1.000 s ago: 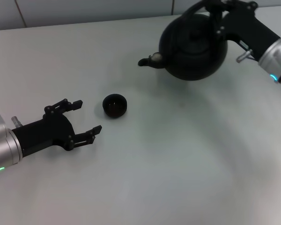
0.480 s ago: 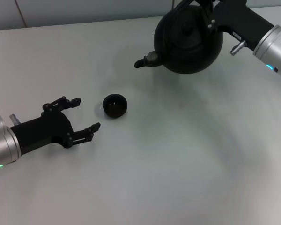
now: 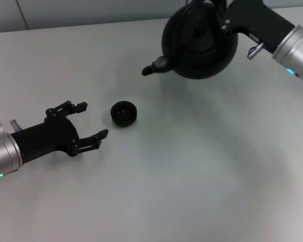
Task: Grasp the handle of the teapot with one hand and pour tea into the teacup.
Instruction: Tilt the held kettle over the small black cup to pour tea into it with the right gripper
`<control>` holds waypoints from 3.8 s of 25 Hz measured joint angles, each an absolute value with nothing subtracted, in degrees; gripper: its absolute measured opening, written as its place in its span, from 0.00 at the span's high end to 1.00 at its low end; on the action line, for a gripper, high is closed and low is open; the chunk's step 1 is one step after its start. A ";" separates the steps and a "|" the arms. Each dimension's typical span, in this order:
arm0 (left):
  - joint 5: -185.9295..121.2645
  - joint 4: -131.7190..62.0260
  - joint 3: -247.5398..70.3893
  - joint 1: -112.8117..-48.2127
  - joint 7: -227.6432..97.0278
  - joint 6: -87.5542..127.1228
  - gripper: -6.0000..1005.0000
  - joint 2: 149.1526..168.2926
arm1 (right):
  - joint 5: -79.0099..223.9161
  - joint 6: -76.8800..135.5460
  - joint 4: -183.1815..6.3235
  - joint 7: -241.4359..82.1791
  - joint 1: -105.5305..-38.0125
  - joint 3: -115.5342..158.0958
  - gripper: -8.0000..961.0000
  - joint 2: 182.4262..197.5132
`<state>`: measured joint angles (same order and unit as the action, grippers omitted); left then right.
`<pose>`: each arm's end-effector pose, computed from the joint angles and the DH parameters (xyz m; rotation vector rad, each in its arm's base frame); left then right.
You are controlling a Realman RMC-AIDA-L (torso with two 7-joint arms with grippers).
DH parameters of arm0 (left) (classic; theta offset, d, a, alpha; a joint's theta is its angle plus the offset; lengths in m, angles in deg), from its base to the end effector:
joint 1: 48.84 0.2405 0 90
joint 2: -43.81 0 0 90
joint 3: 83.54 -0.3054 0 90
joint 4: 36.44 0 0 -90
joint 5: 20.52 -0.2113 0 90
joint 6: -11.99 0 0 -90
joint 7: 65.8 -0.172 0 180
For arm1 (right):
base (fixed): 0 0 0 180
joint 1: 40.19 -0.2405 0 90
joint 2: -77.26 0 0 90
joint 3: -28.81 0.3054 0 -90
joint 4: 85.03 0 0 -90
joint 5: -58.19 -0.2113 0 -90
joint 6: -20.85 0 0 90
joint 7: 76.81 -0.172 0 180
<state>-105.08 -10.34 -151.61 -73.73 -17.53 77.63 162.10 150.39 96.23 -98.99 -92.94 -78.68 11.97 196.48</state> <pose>-0.3229 0.3546 -0.1035 -2.5853 -0.2616 -0.4974 0.2713 0.4395 -0.0259 -1.9892 -0.0820 0.6972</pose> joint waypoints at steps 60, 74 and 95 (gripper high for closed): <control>-105.07 -9.91 -151.83 -73.71 -17.46 77.64 0.14 162.19 | 150.71 88.87 -100.66 -88.47 -83.35 -2.04 0.91 196.70; -105.07 -9.89 -151.83 -73.90 -17.46 77.64 0.14 162.19 | 150.56 87.26 -101.10 -88.50 -83.66 -4.38 0.91 196.76; -105.07 -9.89 -151.84 -73.89 -17.47 77.78 0.14 162.28 | 150.74 86.41 -102.00 -88.50 -84.11 -4.86 0.91 196.88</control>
